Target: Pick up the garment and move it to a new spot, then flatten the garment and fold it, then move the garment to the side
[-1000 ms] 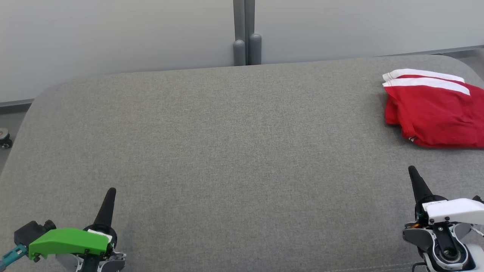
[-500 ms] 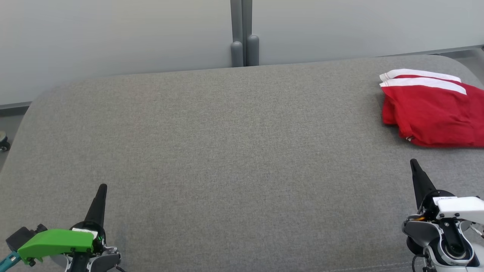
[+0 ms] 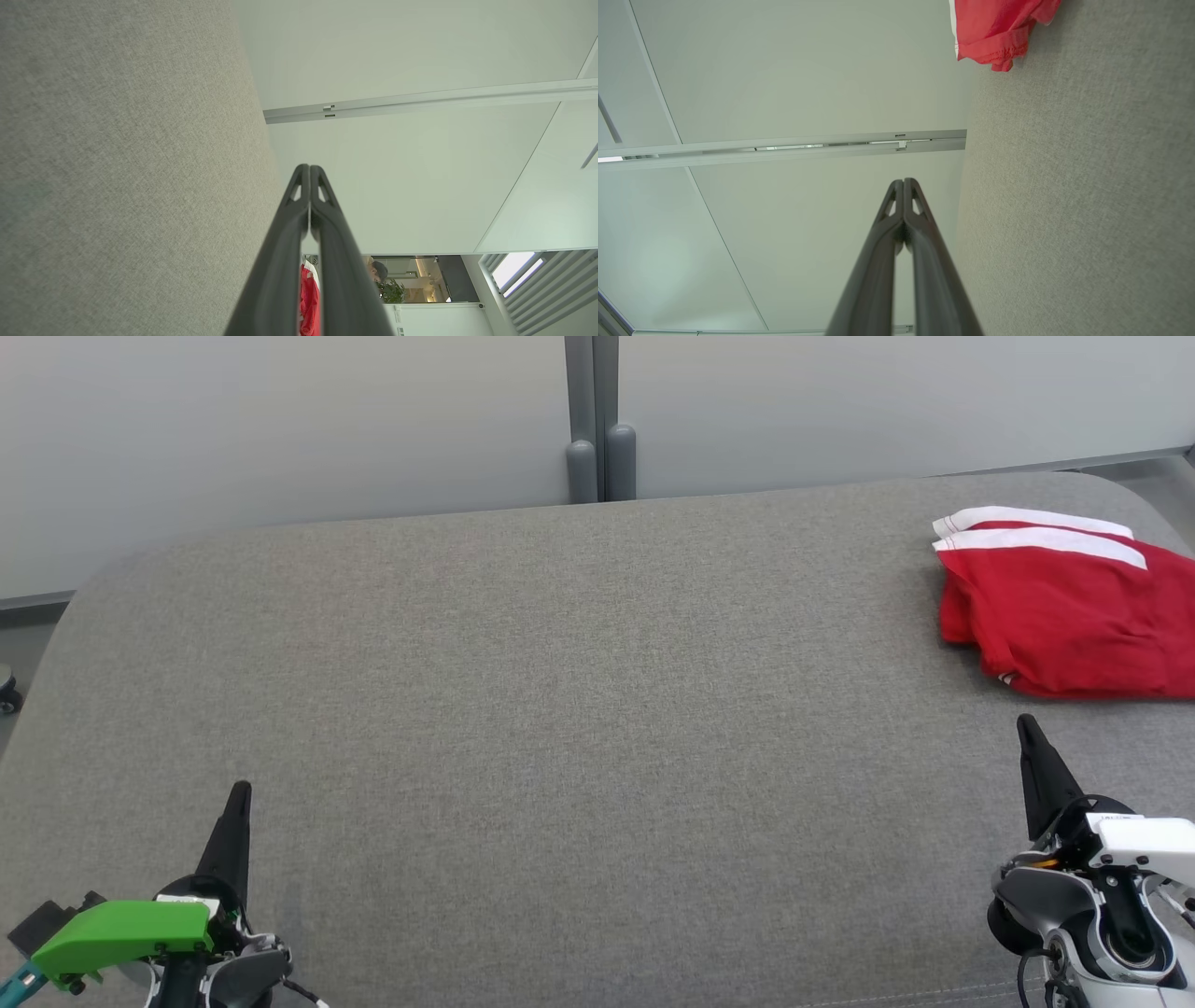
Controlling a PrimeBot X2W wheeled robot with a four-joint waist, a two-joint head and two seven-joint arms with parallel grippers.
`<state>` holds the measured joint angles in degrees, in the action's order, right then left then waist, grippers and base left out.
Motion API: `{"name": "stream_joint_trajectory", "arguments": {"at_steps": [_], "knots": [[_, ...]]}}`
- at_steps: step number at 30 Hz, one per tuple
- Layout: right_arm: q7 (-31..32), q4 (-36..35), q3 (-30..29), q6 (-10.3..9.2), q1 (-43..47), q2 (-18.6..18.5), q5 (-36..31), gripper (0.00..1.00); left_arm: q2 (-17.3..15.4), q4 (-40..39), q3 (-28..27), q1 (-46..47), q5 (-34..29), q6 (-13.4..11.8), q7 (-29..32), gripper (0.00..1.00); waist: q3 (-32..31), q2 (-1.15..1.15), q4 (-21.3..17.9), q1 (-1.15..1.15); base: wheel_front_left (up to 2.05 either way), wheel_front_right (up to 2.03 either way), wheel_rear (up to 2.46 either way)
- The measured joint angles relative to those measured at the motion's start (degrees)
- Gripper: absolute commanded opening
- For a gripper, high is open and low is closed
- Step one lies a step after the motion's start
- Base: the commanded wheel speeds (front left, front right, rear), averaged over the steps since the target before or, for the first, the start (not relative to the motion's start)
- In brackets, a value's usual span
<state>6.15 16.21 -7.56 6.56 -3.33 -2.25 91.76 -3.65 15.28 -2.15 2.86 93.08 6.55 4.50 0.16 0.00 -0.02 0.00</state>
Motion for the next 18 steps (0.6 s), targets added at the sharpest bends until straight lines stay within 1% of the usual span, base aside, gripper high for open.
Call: {"name": "stream_joint_trajectory", "arguments": {"at_steps": [18], "knots": [[0.0,0.0,0.0,0.01,0.0,0.0,0.0,0.0,0.1,0.5,-0.1,0.2,0.0,0.0,0.0,0.0,0.0,0.0,0.0,0.0,0.0,0.0,0.0]]}}
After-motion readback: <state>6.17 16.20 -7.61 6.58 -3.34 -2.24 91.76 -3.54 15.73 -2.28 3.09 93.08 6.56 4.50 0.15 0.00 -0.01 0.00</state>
